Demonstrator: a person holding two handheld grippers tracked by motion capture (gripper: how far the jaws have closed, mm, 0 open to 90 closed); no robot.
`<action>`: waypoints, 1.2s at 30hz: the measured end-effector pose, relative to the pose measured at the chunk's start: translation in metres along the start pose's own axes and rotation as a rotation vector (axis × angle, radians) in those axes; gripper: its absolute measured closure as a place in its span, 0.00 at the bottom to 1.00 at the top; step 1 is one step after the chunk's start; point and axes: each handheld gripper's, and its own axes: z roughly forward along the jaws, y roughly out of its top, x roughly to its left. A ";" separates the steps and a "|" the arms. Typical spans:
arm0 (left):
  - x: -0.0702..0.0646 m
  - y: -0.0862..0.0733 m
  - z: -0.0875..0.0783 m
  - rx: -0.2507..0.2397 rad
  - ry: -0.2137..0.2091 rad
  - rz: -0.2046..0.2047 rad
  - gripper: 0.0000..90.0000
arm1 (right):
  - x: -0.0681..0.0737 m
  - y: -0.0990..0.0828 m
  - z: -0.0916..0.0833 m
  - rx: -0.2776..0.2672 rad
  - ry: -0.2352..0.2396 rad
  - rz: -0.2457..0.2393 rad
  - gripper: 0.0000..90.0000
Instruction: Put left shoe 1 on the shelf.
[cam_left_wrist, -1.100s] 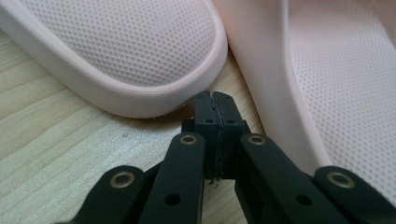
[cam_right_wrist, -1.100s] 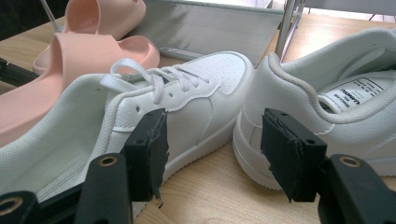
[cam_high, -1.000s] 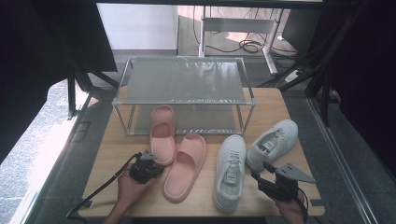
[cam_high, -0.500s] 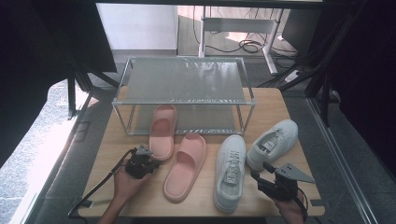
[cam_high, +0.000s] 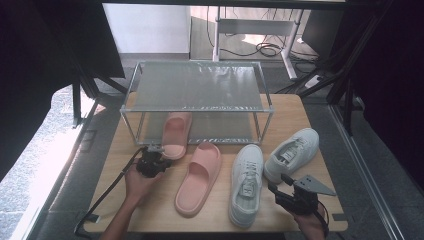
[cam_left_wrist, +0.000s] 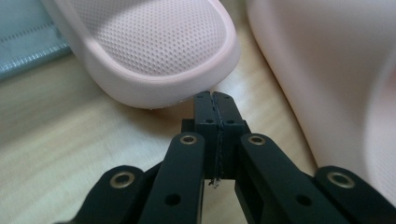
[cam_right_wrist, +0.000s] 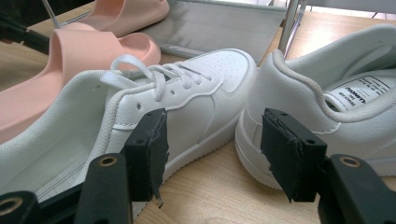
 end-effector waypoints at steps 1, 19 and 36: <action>0.002 0.003 0.002 0.002 0.003 -0.002 1.00 | 0.000 0.000 0.000 0.001 -0.001 0.001 0.46; 0.001 0.031 0.022 -0.011 0.021 -0.022 1.00 | -0.004 -0.002 0.000 0.002 -0.007 0.007 0.46; 0.016 0.043 0.037 -0.043 0.048 -0.048 1.00 | 0.000 -0.002 0.003 0.009 0.000 -0.002 0.46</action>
